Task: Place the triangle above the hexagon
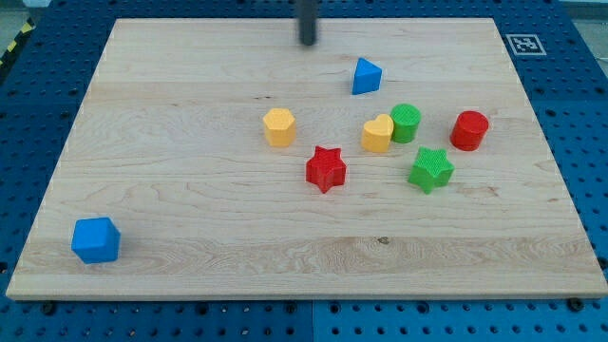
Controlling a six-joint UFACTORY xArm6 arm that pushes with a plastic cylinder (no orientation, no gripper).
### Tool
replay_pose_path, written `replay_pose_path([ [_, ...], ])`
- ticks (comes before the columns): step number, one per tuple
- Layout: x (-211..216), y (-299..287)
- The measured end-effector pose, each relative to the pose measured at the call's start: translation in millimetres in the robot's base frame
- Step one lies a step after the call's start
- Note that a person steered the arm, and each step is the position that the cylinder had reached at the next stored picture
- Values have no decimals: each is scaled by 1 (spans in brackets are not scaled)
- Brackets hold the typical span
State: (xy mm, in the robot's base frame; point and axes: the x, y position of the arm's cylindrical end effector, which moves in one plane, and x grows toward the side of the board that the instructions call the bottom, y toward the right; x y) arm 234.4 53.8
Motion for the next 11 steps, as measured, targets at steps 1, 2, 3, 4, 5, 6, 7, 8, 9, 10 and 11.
replay_pose_path([
  [1, 16, 94],
  [2, 67, 81],
  [3, 72, 74],
  [4, 72, 65],
  [5, 76, 57],
  [6, 91, 45],
  [7, 99, 20],
  [8, 100, -10],
  [9, 117, -32],
  [10, 141, -53],
  [11, 152, -90],
])
